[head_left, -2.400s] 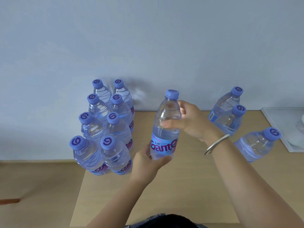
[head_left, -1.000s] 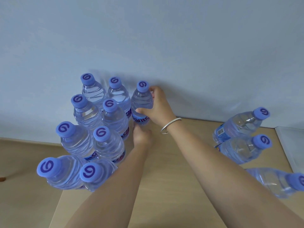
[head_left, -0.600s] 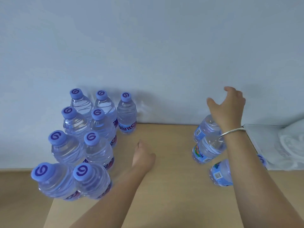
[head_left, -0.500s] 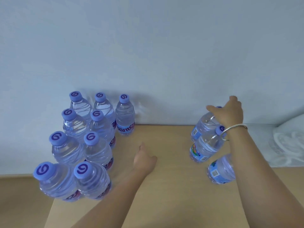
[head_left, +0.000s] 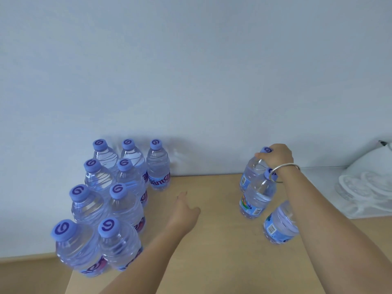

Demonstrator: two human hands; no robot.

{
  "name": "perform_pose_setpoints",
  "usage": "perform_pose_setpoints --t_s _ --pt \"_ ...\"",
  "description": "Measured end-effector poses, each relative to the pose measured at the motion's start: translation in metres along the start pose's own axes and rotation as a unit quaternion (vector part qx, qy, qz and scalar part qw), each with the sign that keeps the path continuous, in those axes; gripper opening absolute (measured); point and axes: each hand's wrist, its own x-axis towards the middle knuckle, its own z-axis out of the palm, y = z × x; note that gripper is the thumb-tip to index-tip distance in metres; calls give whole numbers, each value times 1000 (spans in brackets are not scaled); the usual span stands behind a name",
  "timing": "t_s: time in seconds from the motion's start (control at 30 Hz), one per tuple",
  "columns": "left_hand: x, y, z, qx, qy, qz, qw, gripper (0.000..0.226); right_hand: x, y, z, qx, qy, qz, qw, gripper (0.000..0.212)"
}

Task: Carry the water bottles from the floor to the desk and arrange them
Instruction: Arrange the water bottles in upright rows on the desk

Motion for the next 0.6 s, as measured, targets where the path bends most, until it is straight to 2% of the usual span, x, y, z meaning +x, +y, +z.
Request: perform_pose_setpoints --t_s 0.13,0.3,0.47,0.53,0.6 --pt "0 15 -5 18 16 28 999 69 -5 -3 -3 -10 7 -39 999 42" --pt "0 27 -9 22 27 57 998 70 -16 -24 -18 30 24 -116 993 48" --pt "-2 30 -12 -16 3 93 996 80 -44 -53 -39 79 9 -248 966 31" --pt "-7 32 -14 -55 -2 107 993 87 -63 -63 -48 125 -18 -290 949 26" --pt "-10 36 -19 -196 -41 85 976 85 -84 -73 -55 166 -69 -321 930 22"
